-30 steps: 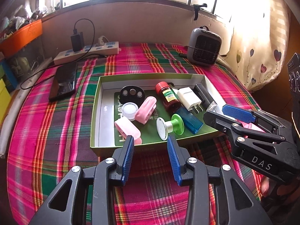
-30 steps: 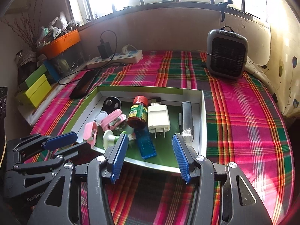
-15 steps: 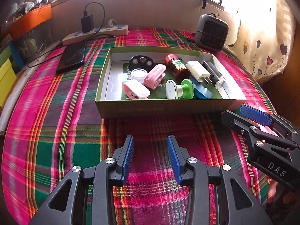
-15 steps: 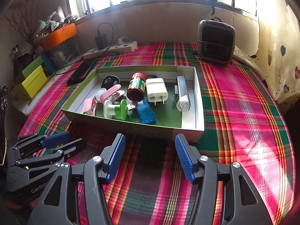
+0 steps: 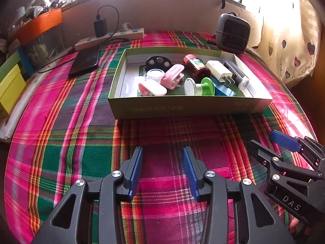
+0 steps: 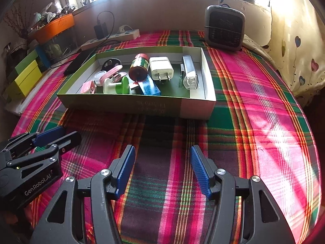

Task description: Organize rigid objects

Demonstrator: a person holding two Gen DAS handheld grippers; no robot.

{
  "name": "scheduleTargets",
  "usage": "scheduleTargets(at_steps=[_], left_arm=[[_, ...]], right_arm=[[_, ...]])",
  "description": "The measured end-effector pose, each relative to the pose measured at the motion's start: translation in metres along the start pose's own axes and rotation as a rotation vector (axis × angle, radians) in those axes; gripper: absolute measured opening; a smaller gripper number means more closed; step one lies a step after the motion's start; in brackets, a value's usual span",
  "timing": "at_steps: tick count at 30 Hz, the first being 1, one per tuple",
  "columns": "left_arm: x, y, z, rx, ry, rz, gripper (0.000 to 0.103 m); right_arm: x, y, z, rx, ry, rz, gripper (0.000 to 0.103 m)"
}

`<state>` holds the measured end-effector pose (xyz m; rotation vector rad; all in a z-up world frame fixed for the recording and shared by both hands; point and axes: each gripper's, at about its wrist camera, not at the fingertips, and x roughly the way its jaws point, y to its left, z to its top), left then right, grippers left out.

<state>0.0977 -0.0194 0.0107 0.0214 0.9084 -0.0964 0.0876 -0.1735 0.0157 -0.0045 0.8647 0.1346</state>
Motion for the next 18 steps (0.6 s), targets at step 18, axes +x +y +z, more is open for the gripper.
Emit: scheduleTargets(at_steps=[18], left_arm=[[0.0017, -0.0105, -0.0038, 0.013, -0.022, 0.049, 0.052]], right_arm=[[-0.0013, -0.0057, -0.0062, 0.013, 0.005, -0.08, 0.068]])
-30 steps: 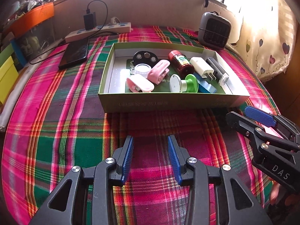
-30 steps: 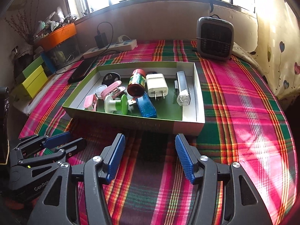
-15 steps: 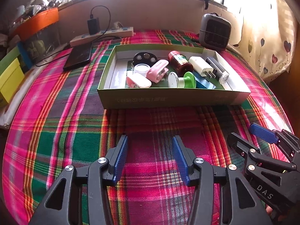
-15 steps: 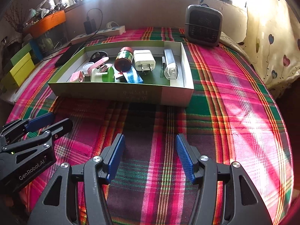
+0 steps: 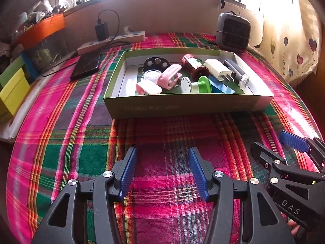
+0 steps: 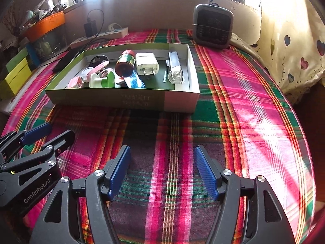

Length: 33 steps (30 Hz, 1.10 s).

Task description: Organize rigid objects

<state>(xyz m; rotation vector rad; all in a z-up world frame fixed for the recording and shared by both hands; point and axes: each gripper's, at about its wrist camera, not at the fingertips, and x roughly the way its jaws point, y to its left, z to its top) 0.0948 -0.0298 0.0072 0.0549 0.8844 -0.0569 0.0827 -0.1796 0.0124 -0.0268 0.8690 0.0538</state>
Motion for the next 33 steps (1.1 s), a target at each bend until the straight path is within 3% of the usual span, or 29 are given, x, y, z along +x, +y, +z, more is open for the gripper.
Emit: scheduleTargets(at_steps=[33], left_arm=[[0.0004, -0.0012, -0.0001, 0.0, 0.0, 0.002, 0.053]], right_arm=[[0.001, -0.0015, 0.0006, 0.007, 0.003, -0.003, 0.072]])
